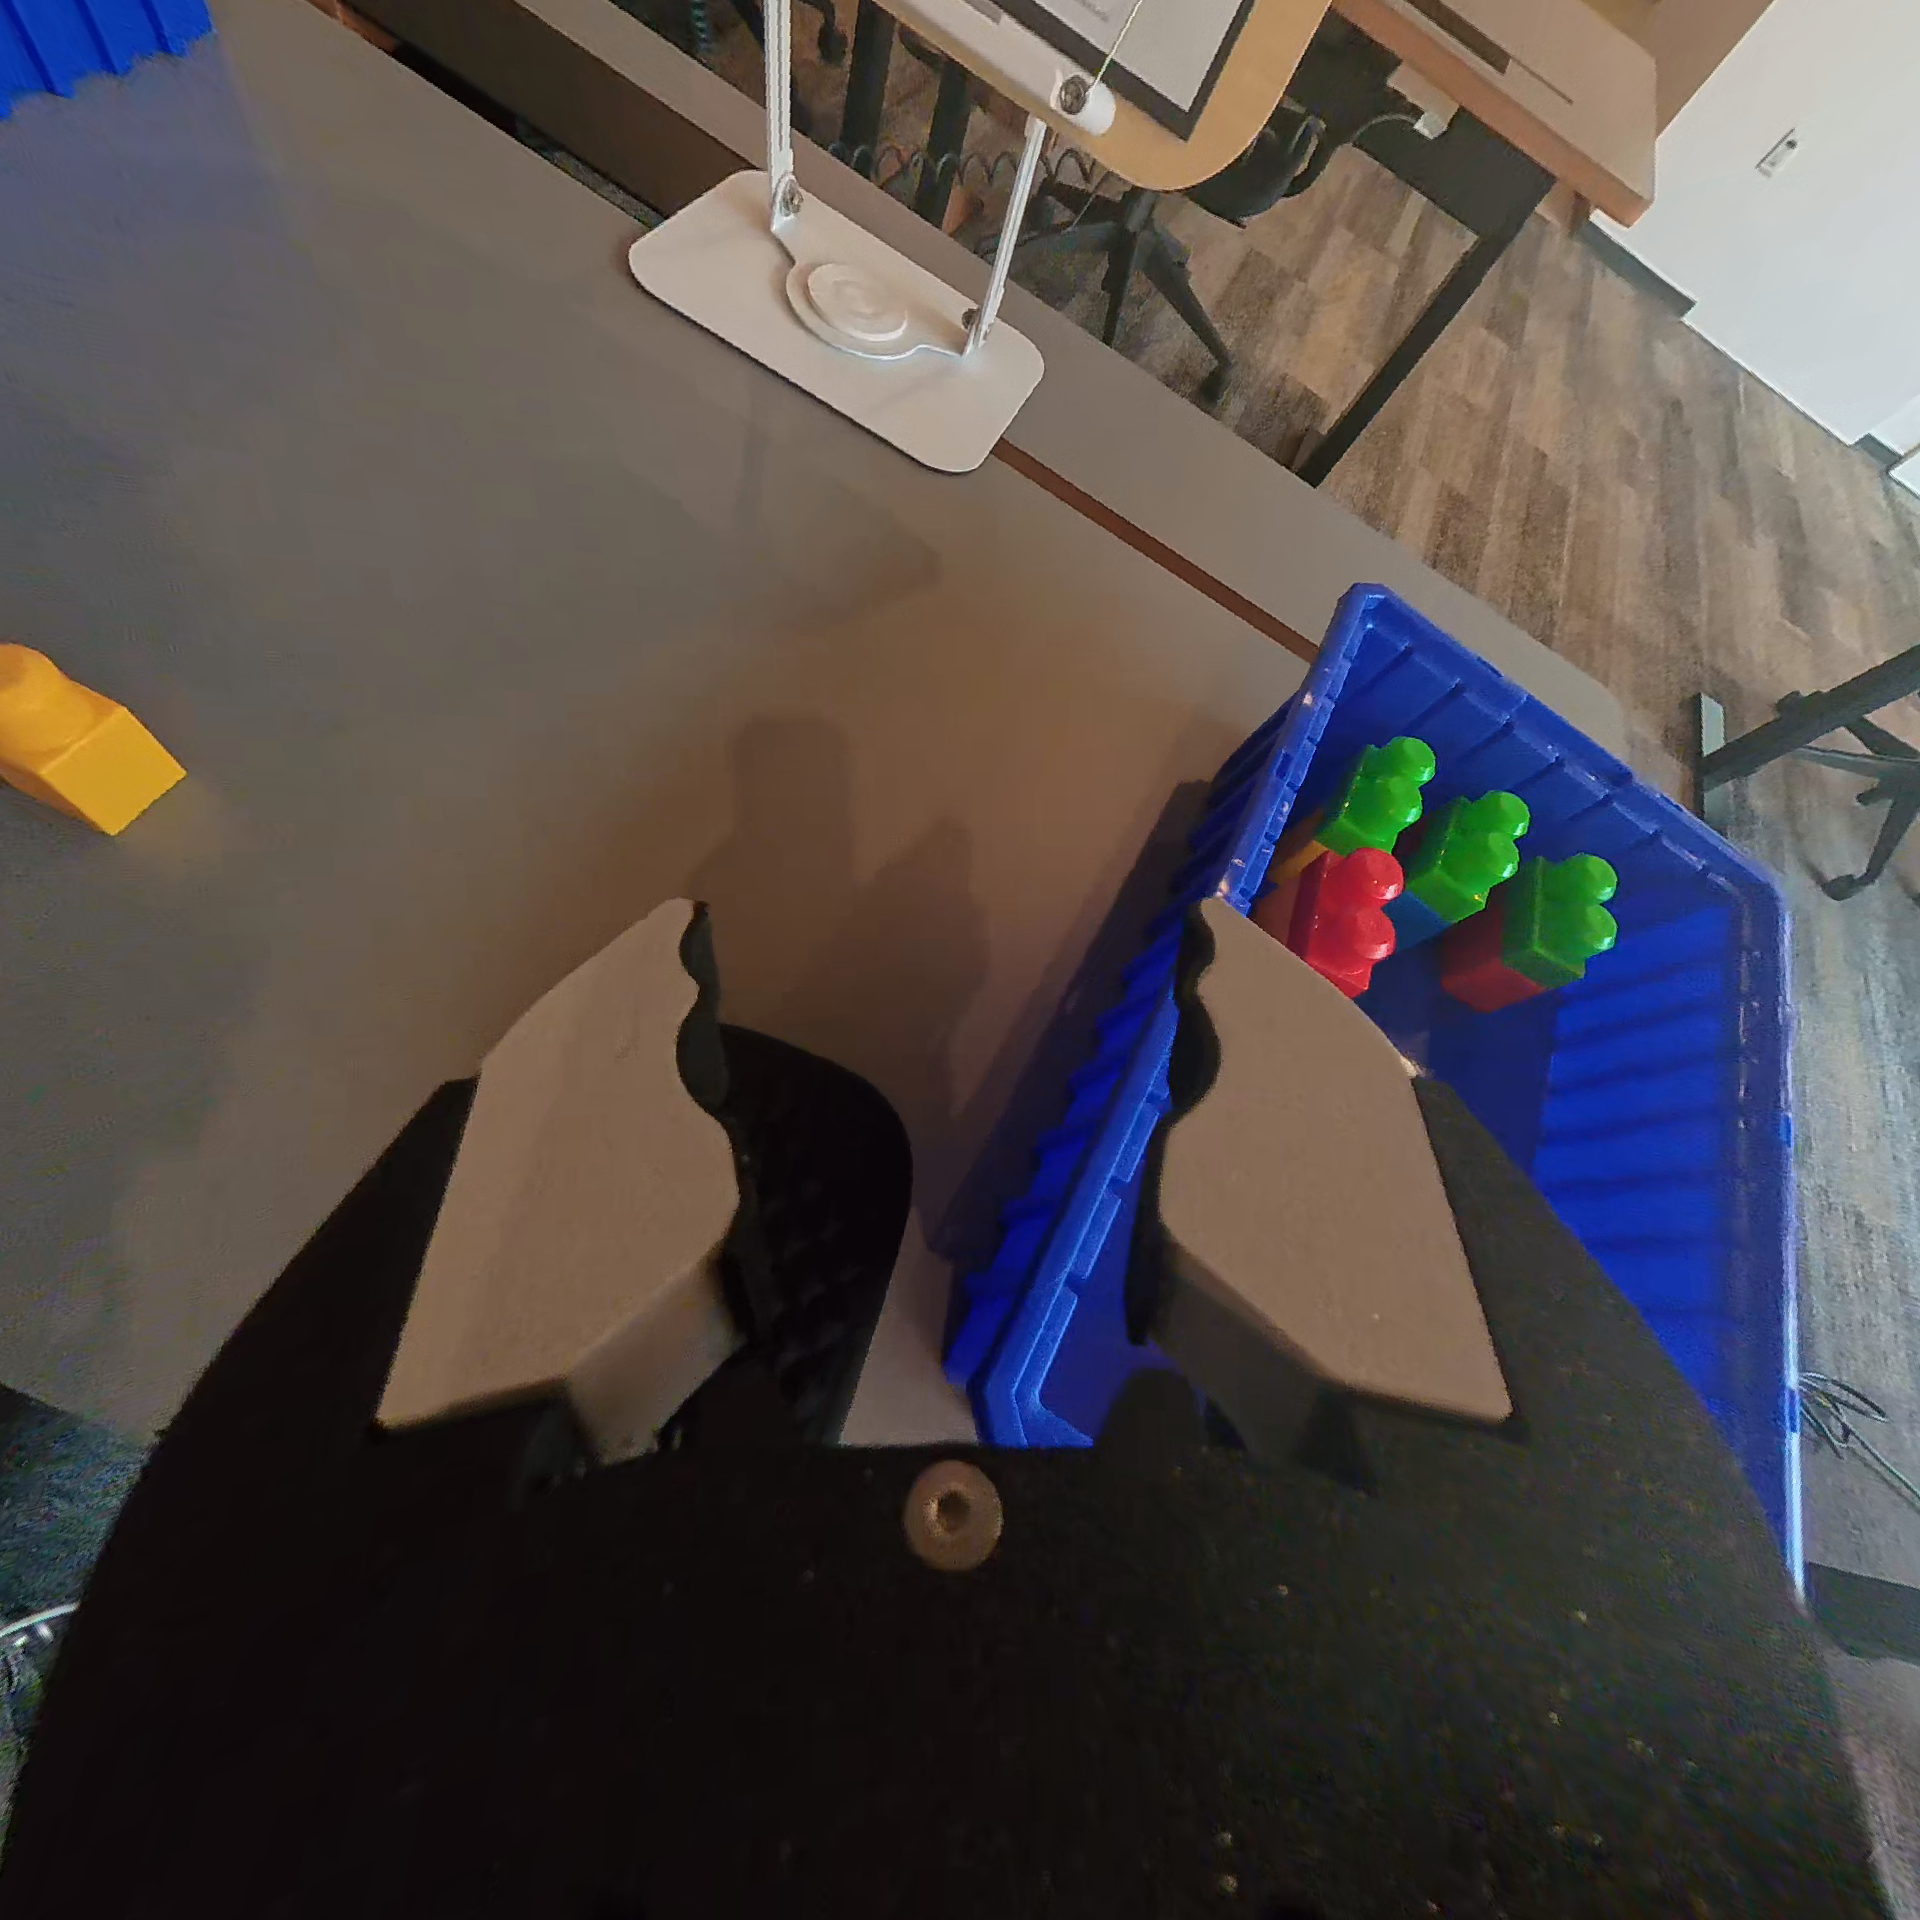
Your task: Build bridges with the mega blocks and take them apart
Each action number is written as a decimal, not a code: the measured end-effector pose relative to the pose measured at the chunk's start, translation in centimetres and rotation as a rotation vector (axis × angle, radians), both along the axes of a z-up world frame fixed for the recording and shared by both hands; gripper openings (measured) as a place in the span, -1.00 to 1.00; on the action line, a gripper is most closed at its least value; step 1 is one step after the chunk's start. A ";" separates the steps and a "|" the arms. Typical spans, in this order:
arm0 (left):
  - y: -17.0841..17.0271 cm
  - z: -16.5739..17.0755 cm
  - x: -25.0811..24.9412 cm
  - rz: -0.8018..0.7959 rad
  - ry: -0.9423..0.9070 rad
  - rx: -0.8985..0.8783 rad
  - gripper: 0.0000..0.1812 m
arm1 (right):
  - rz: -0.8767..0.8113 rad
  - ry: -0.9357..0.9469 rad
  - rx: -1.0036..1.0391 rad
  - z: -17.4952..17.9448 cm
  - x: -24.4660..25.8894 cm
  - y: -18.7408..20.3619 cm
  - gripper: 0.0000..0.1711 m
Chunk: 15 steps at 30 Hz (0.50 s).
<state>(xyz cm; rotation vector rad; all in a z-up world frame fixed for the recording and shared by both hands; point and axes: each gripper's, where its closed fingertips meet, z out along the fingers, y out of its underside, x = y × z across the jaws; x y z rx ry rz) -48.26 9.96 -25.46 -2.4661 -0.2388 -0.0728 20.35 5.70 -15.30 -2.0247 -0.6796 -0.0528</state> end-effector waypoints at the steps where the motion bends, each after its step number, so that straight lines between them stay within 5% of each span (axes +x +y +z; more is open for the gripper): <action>1: 0.0 -0.6 0.0 -0.003 -0.010 -0.047 -0.48 | -0.001 0.000 0.002 0.0 0.1 0.0 -0.01; 9: 1.0 -2.5 0.4 -0.005 -0.004 -0.262 -0.54 | -0.001 0.016 0.018 0.3 0.5 0.1 -0.02; 15: 1.4 -3.9 -0.8 0.037 0.044 -0.387 -0.37 | 0.003 0.018 0.027 0.5 0.8 0.0 -0.02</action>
